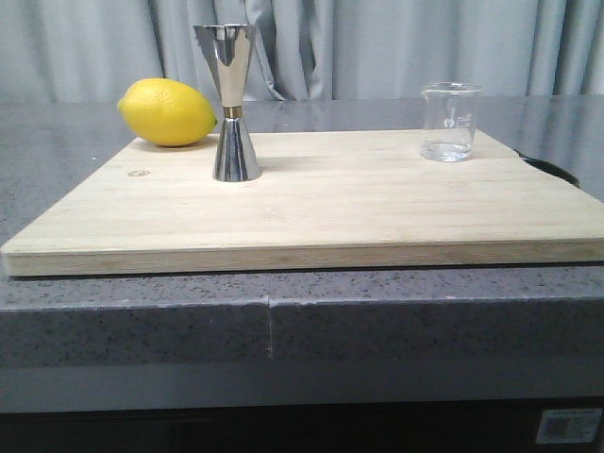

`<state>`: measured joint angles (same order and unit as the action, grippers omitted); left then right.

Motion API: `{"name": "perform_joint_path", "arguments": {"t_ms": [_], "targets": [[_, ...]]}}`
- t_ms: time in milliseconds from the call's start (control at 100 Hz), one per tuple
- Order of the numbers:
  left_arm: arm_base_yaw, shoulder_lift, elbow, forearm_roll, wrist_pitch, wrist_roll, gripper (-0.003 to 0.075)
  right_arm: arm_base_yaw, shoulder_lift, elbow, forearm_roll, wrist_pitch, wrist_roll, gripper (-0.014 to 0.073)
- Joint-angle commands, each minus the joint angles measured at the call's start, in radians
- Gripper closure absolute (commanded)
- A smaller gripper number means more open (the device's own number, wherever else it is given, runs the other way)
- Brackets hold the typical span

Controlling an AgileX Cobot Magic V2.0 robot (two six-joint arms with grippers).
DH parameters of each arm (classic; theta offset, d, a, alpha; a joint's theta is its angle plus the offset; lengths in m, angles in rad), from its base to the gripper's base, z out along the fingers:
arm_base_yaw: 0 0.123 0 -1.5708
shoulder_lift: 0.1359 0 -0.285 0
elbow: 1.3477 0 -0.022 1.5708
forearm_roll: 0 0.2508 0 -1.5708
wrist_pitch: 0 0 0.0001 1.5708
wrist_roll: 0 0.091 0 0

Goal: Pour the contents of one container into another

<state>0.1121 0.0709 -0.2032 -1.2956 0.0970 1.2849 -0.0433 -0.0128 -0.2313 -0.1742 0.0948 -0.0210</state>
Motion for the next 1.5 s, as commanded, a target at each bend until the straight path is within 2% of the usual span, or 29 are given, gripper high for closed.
{"name": "perform_joint_path", "arguments": {"t_ms": [0,360,430,530,630,700,840,930,1490], "targets": [[0.003,0.012,-0.024,-0.012,-0.025,-0.009,0.0354,-0.004,-0.016,-0.025,-0.012,-0.077,-0.008,0.0105],[0.003,0.012,-0.024,-0.012,-0.025,-0.009,0.0370,-0.004,-0.016,-0.025,-0.012,-0.078,-0.008,0.0105],[0.003,0.012,-0.024,-0.012,-0.025,-0.009,0.0424,-0.004,-0.016,-0.025,-0.012,-0.078,-0.008,0.0105],[0.003,0.012,-0.024,-0.012,-0.022,-0.009,0.0548,-0.004,-0.016,-0.025,-0.012,-0.078,-0.008,0.0134],[0.003,0.012,-0.024,-0.012,-0.022,-0.009,0.0669,-0.004,-0.016,-0.025,-0.012,-0.078,-0.008,0.0242],[0.003,0.012,-0.024,-0.012,-0.022,-0.009,0.0739,-0.004,-0.016,-0.025,-0.012,-0.078,-0.008,0.0349],[0.003,0.012,-0.024,-0.012,-0.022,-0.009,0.0738,-0.004,-0.016,-0.025,-0.012,-0.078,-0.008,0.0571],[0.003,0.012,-0.024,-0.012,-0.022,-0.009,0.0739,-0.004,-0.016,-0.025,-0.012,-0.077,-0.008,0.0666],[0.003,0.012,-0.024,-0.012,-0.022,-0.009,0.0739,-0.004,-0.016,-0.025,-0.012,-0.072,-0.008,0.0664]]}}
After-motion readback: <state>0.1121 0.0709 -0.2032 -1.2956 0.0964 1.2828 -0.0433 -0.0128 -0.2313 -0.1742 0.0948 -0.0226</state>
